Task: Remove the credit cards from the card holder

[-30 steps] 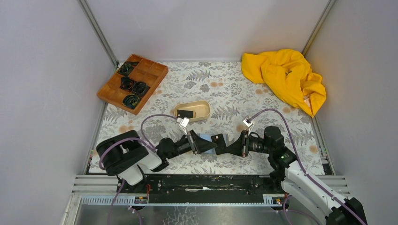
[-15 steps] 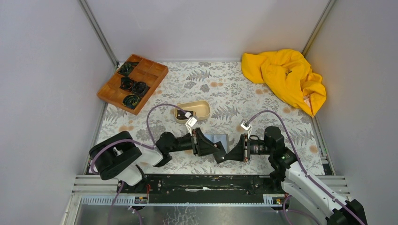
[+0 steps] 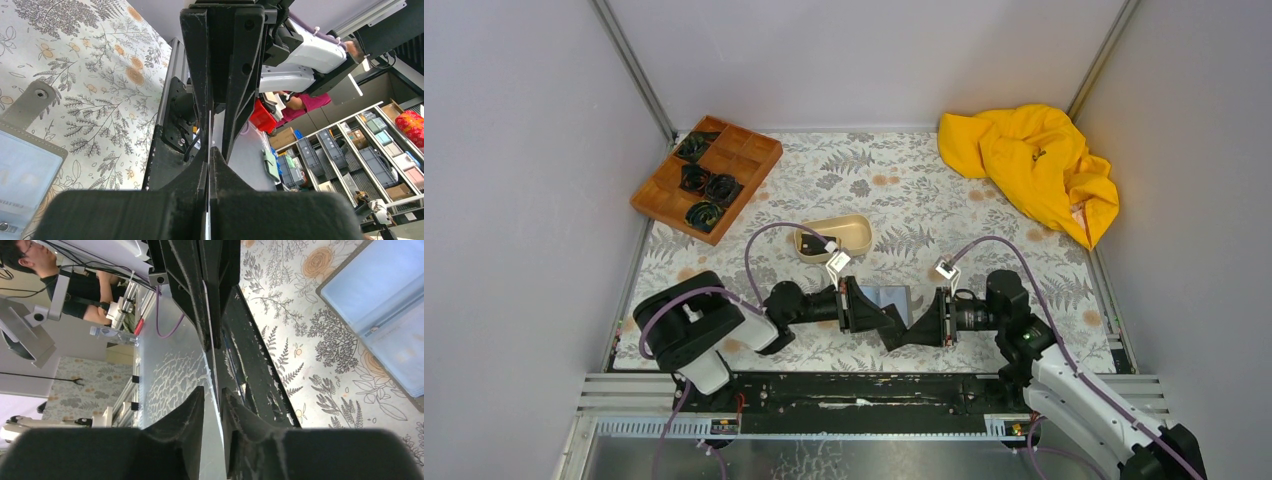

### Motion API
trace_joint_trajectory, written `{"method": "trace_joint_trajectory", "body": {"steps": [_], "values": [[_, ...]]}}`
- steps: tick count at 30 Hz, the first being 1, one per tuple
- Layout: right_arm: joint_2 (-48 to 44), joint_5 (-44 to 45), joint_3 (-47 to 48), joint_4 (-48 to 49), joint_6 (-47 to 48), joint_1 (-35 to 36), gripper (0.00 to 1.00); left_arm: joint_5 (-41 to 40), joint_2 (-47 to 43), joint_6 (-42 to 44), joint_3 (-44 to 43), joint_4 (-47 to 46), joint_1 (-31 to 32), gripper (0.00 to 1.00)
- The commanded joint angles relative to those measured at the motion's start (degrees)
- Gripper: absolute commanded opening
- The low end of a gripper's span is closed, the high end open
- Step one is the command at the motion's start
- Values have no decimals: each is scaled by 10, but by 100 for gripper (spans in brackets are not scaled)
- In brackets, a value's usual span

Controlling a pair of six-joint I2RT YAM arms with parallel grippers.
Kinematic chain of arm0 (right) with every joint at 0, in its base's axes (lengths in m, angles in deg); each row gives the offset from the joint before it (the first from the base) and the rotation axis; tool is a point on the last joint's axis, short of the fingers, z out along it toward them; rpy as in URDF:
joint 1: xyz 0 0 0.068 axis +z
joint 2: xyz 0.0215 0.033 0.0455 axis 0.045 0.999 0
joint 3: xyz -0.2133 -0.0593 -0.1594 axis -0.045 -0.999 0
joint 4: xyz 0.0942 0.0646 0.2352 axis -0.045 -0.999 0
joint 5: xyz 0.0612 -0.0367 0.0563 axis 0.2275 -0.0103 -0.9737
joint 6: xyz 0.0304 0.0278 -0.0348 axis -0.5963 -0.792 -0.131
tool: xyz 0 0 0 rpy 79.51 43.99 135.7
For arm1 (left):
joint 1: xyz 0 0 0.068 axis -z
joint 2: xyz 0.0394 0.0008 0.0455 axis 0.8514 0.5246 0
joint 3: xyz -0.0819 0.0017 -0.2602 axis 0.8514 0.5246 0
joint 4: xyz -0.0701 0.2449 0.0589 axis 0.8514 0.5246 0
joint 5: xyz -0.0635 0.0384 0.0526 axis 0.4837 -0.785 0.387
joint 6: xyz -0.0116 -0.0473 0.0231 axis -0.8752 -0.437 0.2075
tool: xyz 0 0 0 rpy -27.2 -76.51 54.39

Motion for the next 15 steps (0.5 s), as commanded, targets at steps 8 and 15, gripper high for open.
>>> {"method": "trace_joint_trajectory", "body": {"steps": [8,15], "values": [[-124,137,-16,53,-32,5,57,-161,-31,-17,23,-53,13,0],[-147,225,-44,102,-64,5,56,-263,-66,-29,18,-55,50,0]]}}
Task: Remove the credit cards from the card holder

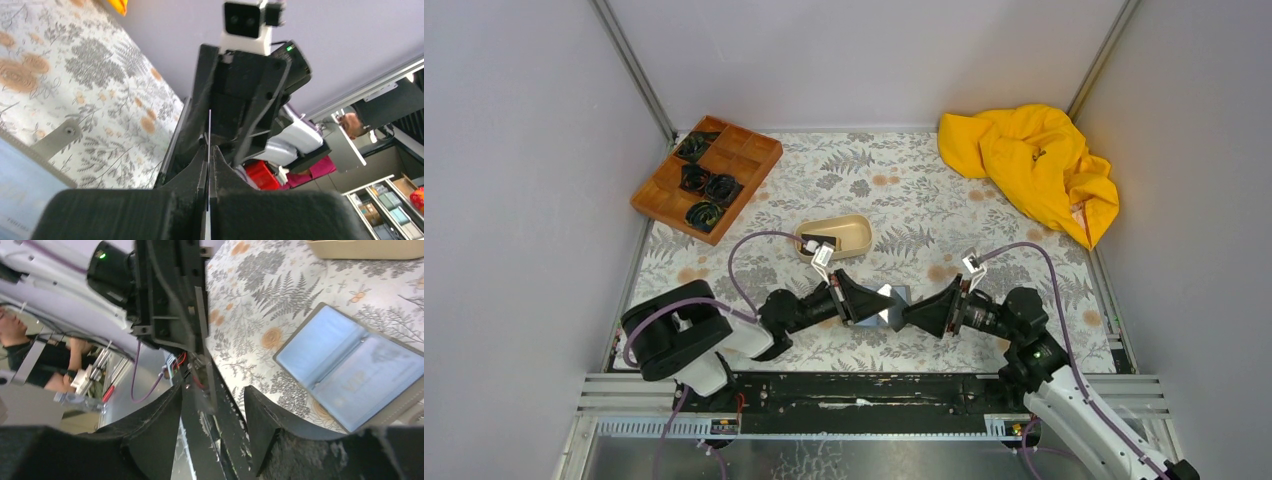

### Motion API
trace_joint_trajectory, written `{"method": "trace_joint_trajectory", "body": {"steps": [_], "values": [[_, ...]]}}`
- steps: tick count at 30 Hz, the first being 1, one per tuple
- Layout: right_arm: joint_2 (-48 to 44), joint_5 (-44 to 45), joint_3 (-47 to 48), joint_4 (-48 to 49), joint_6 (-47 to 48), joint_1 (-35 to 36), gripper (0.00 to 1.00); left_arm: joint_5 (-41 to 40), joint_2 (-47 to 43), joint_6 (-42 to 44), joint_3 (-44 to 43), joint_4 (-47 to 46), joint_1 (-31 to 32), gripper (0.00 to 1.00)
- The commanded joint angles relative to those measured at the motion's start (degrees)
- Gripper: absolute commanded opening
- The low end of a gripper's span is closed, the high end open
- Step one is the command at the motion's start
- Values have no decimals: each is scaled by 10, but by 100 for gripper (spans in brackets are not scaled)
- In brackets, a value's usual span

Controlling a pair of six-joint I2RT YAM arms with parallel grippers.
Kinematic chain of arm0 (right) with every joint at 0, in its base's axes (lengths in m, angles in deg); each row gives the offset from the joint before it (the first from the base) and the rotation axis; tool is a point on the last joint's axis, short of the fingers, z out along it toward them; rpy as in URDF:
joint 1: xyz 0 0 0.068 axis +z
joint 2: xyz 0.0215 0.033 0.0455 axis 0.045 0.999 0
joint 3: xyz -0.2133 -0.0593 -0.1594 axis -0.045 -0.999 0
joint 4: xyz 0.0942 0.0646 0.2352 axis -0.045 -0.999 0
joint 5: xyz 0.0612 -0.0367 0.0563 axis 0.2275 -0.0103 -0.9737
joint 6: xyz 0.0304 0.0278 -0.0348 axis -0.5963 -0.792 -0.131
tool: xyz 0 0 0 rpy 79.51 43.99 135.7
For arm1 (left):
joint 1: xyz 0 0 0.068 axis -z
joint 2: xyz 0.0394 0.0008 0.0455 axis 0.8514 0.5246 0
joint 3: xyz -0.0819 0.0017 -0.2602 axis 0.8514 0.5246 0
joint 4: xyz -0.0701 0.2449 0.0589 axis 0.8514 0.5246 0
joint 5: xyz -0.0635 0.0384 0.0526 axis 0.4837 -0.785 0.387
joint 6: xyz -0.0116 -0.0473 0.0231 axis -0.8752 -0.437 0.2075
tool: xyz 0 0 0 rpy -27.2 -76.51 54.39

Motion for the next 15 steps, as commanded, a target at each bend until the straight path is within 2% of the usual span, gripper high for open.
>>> {"method": "trace_joint_trajectory", "body": {"steps": [1,4,8,13,15], "values": [[2,66,-17,77,-32,3,56,-91,-39,-1,-2,-47,23,0],[21,57,-32,139,-58,3,55,-118,-63,3,3,-48,32,0],[47,36,-53,272,-103,4,46,-148,-92,13,11,-47,51,0],[92,-7,-82,477,-176,3,48,-214,-128,29,31,-48,77,0],[109,-7,-86,514,-189,4,48,-232,-140,36,39,-48,83,0]]}}
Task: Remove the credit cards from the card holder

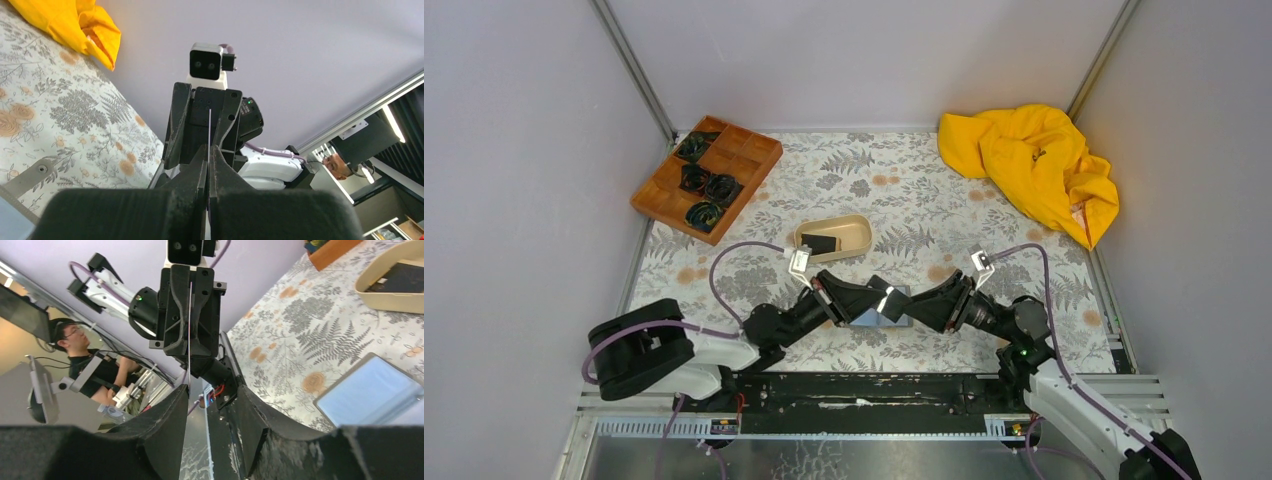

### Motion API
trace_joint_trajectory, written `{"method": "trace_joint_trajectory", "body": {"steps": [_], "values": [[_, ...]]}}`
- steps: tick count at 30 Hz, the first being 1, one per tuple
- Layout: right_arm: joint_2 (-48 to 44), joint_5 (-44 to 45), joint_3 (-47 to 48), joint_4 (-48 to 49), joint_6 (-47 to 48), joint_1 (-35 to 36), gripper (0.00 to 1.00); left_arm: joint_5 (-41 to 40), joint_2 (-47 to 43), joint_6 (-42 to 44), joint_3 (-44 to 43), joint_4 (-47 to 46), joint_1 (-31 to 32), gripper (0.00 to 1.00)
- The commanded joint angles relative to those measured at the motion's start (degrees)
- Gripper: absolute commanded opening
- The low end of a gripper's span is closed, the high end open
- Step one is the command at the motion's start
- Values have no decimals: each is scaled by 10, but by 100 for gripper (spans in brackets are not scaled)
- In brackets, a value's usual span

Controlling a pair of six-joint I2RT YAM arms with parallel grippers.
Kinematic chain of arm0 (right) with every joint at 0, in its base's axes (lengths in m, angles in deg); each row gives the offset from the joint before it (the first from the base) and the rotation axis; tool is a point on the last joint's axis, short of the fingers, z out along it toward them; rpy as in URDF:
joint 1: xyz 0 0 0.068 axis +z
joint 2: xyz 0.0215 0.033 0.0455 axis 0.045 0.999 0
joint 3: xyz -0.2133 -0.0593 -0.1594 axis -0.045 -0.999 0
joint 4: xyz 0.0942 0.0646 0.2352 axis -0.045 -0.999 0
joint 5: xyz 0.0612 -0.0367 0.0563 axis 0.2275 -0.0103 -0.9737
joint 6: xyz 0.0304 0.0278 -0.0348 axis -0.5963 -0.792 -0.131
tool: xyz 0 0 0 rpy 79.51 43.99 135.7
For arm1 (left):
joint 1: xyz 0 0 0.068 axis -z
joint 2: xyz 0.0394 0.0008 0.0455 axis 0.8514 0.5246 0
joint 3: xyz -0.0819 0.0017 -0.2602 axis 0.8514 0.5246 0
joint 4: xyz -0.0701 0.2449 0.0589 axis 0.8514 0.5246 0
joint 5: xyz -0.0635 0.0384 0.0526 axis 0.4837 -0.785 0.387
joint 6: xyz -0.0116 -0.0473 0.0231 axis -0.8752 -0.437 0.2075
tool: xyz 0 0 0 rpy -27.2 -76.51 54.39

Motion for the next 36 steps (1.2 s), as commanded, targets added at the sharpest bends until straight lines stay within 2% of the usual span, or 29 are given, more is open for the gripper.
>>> {"method": "trace_joint_trajectory", "body": {"steps": [1,5,9,14,20,23,30,36], "values": [[33,-17,-8,185,-55,2,47,-76,-35,28,17,-52,16,0],[54,-6,-3,208,-59,2,34,-104,-42,42,18,-52,27,0],[71,-9,13,217,-64,4,34,-114,-33,47,12,-52,34,0],[80,-6,23,204,-55,4,42,-114,-26,51,2,-52,39,0],[91,-4,30,204,-54,5,39,-115,-19,49,0,-52,39,0],[99,-1,30,211,-55,7,27,-112,-12,47,-4,-52,40,0],[115,-4,38,220,-57,10,23,-108,0,42,-10,-52,40,0],[127,-3,41,221,-55,11,3,-104,-8,49,-10,-52,40,0]]}}
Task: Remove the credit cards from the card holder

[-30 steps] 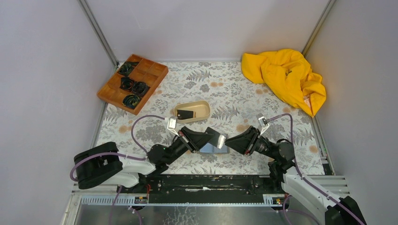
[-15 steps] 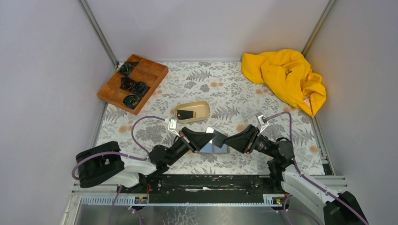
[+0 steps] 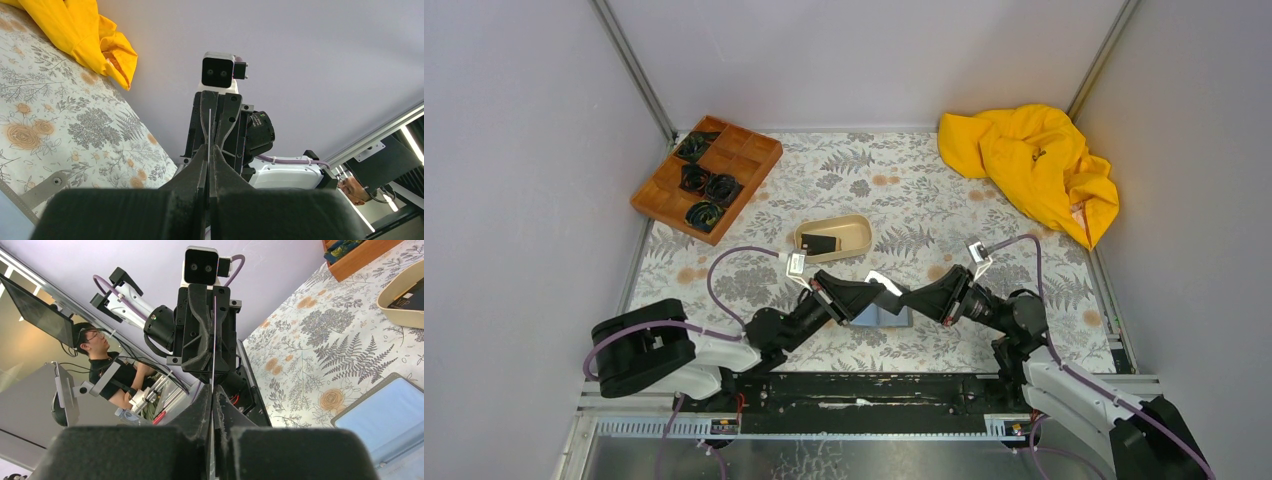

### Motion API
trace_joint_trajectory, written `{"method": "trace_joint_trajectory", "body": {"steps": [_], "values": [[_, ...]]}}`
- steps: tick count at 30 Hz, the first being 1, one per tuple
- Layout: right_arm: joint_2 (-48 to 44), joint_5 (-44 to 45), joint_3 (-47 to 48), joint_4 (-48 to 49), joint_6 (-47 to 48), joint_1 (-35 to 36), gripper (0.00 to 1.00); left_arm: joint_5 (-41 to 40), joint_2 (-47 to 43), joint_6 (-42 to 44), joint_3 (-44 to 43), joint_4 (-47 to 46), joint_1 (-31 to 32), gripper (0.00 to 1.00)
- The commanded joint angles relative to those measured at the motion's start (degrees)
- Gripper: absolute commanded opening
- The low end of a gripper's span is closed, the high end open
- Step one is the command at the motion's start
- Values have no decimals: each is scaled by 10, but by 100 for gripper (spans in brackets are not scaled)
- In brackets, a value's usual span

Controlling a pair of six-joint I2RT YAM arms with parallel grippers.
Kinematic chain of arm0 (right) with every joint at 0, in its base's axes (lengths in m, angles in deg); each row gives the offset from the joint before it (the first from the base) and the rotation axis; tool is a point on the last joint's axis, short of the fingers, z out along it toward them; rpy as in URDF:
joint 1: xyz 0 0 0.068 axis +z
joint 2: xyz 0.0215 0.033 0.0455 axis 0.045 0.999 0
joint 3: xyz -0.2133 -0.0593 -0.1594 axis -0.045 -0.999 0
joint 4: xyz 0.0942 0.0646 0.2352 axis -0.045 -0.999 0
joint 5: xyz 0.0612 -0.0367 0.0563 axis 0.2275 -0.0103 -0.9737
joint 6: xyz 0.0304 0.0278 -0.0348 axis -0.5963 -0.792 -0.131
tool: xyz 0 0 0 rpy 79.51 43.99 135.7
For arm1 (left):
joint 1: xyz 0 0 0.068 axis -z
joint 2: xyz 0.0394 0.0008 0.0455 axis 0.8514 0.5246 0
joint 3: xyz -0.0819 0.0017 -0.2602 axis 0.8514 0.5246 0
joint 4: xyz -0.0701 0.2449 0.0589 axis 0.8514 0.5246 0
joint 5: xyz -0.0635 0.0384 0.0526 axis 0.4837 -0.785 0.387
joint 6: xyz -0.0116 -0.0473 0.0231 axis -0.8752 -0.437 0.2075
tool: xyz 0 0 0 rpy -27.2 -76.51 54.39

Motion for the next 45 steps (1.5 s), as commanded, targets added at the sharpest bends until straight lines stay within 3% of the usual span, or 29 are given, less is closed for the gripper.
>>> {"method": "trace_joint_trajectory", "body": {"steps": [1,4,5,6,8,10,13,18,24,28,33,45], "values": [[6,3,32,43,6,7,1,-3,-5,15,-11,-41,5,0],[10,7,28,46,5,7,0,0,-1,13,-9,-41,6,1],[11,6,28,45,5,7,0,2,-3,15,-6,-41,5,7],[11,6,28,42,6,7,0,1,-7,19,3,-41,6,16],[8,7,34,18,15,6,0,-15,-24,21,29,-40,5,45],[2,7,51,-37,38,6,0,-51,-54,21,72,-38,5,65],[-4,12,91,-140,91,6,0,-108,-120,13,148,-24,3,79],[69,-1,196,-259,193,1,0,-139,-296,-10,209,152,3,83],[276,-59,408,-423,298,-3,0,-160,-518,-6,220,385,3,87],[410,-81,554,-549,351,-4,0,-167,-614,6,201,518,3,87],[563,-114,689,-590,346,-4,0,-171,-649,3,191,607,3,88],[786,-146,878,-665,355,-4,0,-186,-608,-3,181,607,4,89]]}}
